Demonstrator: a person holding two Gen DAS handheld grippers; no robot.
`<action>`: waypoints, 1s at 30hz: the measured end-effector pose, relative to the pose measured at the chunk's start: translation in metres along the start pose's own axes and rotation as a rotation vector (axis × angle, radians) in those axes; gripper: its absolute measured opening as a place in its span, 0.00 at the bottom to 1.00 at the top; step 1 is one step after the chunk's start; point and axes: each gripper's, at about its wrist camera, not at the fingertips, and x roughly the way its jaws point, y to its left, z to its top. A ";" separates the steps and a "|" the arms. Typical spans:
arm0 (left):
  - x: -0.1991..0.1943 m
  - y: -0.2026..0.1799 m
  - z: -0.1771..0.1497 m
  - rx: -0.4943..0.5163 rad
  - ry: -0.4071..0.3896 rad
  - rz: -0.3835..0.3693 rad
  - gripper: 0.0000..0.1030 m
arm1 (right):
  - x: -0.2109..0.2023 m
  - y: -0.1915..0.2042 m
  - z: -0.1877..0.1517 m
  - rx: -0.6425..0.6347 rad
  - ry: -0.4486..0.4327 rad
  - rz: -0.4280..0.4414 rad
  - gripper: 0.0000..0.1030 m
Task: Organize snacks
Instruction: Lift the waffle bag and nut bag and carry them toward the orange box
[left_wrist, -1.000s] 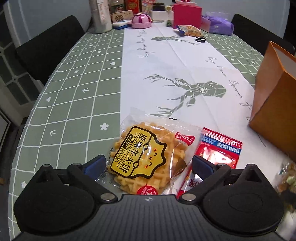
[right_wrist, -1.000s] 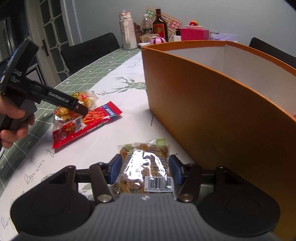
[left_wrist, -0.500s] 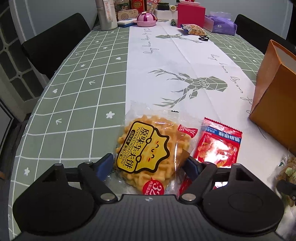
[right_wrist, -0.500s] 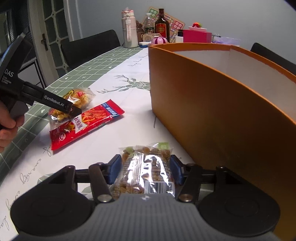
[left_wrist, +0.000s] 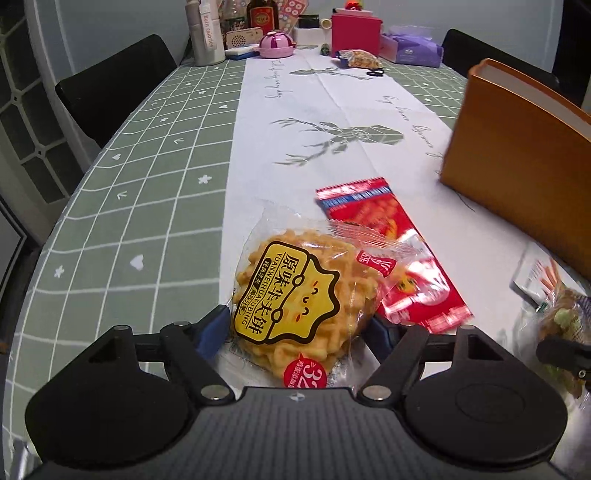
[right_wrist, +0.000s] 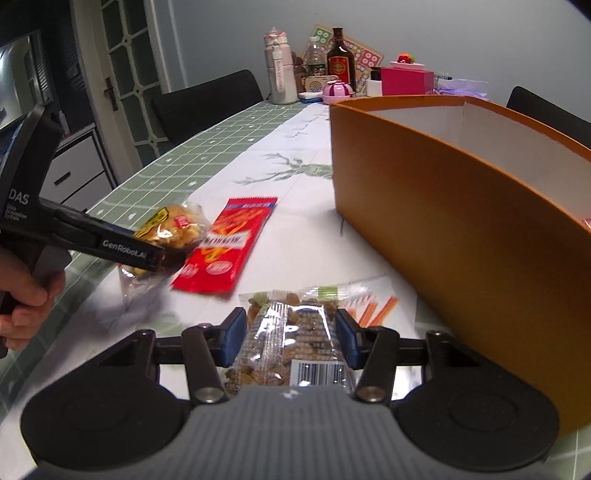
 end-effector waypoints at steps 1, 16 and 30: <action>-0.004 -0.002 -0.005 0.000 -0.006 -0.002 0.85 | -0.003 0.002 -0.006 -0.004 0.004 0.001 0.50; -0.064 -0.055 -0.089 0.128 -0.119 -0.079 0.90 | -0.037 0.005 -0.055 -0.001 -0.030 -0.028 0.65; -0.063 -0.049 -0.099 0.193 -0.221 -0.136 0.94 | -0.047 0.016 -0.072 0.018 -0.060 -0.038 0.81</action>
